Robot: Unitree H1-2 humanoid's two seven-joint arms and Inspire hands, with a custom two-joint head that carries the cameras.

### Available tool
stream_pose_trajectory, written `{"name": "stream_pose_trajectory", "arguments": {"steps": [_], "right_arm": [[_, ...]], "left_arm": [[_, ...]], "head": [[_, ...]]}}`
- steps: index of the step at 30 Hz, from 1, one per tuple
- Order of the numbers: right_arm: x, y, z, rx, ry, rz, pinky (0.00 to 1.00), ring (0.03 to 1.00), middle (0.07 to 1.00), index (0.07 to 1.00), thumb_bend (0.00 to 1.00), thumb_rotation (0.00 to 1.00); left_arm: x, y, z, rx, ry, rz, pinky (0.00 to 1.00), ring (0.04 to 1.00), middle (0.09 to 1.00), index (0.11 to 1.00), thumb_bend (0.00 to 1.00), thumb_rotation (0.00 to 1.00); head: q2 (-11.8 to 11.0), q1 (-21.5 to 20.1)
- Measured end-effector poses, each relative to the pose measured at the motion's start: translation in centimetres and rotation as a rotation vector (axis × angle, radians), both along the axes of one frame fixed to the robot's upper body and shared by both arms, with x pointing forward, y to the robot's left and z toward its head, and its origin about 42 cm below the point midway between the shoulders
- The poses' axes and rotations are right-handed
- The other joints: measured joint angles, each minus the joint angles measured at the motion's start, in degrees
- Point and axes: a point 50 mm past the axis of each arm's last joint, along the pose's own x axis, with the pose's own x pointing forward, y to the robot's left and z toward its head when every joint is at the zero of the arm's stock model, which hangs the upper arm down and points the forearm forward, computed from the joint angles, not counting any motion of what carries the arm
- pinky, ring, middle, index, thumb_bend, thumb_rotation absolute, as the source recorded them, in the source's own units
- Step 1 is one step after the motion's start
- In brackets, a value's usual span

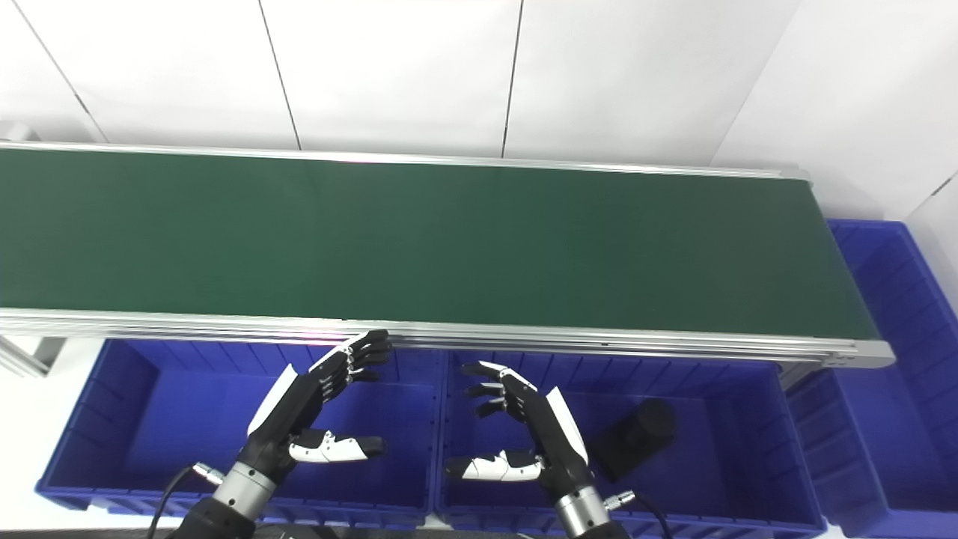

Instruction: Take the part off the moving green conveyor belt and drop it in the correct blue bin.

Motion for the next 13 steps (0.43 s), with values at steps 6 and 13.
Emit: {"name": "stream_pose_trajectory", "arguments": {"steps": [6,13], "right_arm": [[0.09,-0.17,0.0,0.013,0.007,0.018,0.69,0.797,0.879,0.801,0.92,0.26],[0.46,0.13,0.41,0.05,0.0,0.027,0.69,0.769,0.871,0.812,0.93,0.28]], "left_arm": [[-0.17,-0.26,-0.26,0.013,0.008,-0.025,0.77,0.832,0.852,0.872,0.9,0.43],[-0.4,-0.72,-0.59,0.02,0.019,-0.041,0.77,0.832,0.858,0.873,0.92,0.46]], "head": [[-0.44,-0.09],[-0.88,0.09]]}}
